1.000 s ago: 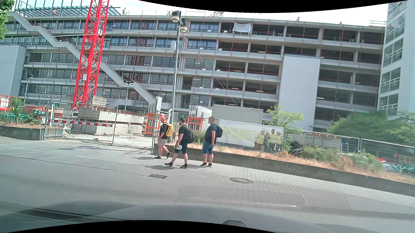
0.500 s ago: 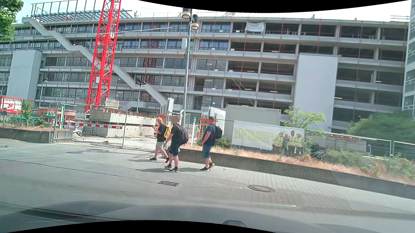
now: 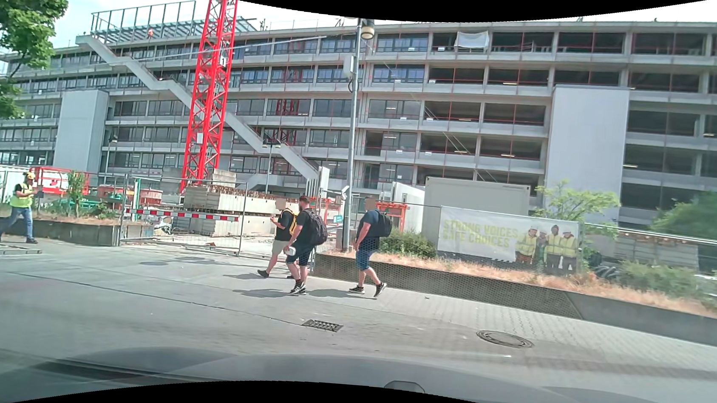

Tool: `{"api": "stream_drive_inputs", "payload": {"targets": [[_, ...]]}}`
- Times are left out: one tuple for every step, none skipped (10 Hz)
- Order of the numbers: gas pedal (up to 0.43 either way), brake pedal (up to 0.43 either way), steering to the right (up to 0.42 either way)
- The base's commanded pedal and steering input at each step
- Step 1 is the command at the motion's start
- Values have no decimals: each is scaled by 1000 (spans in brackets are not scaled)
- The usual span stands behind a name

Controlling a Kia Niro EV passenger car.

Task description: Follow the waypoints while adhering to traffic rules and regulations

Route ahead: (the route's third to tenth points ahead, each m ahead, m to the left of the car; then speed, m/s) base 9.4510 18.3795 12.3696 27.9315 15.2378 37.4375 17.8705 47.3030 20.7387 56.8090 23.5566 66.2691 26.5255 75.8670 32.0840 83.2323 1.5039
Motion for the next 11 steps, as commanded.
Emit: {"api": "stream_drive_inputs", "payload": {"targets": [[0, 0, -568], [39, 0, -601], [59, 0, -642], [67, 0, -677], [79, 0, -719], [87, 0, -759], [87, 0, -782], [98, 0, -800], [110, 0, -813], [110, 0, -822], [118, 0, -825]]}}
